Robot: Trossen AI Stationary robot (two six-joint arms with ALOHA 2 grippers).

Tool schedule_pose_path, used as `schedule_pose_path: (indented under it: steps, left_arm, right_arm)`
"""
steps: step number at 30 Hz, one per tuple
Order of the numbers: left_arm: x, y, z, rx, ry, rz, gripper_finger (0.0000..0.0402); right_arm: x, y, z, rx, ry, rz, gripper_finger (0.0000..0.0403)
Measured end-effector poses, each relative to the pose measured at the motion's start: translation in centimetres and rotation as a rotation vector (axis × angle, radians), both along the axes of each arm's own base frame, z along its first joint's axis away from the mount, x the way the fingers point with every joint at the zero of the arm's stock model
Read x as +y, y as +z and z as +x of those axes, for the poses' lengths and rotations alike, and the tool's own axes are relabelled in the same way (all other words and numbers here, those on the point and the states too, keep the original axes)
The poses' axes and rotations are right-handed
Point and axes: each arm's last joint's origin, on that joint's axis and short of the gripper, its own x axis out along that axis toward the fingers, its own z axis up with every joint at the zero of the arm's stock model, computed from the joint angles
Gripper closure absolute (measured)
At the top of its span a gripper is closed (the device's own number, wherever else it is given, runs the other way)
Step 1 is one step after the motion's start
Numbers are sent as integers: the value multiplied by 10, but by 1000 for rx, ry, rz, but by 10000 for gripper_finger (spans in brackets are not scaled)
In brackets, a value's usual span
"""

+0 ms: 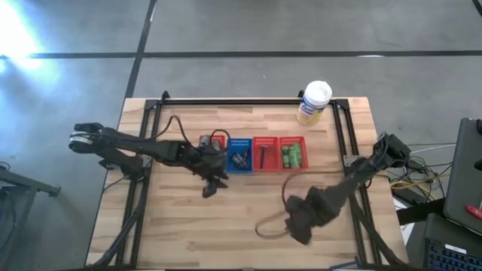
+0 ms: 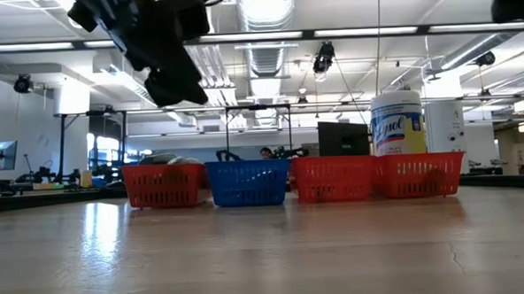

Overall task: Pick & Place Travel size toiletries
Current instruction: Put the blue razor into the middle red basket

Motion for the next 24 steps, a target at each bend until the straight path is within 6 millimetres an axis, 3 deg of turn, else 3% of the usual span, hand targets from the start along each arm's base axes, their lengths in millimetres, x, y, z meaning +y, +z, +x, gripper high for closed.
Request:
schedule_pose_path:
  steps: [5, 8, 17, 24]
  left_arm:
    - [-3, 0, -6, 34, -36, 9, 227]
    - [-3, 0, -9, 55, -33, 10, 227]
    - [-4, 3, -11, 60, -3, -26, 227]
    - [-3, 3, -11, 65, 34, -32, 227]
  right_arm:
    - [23, -24, -6, 12, 340, -9, 95]
    - [28, -40, -2, 33, 450, -13, 99]
    - [34, -81, 6, 136, 586, -17, 132]
    - [37, -105, 12, 137, 593, -52, 203]
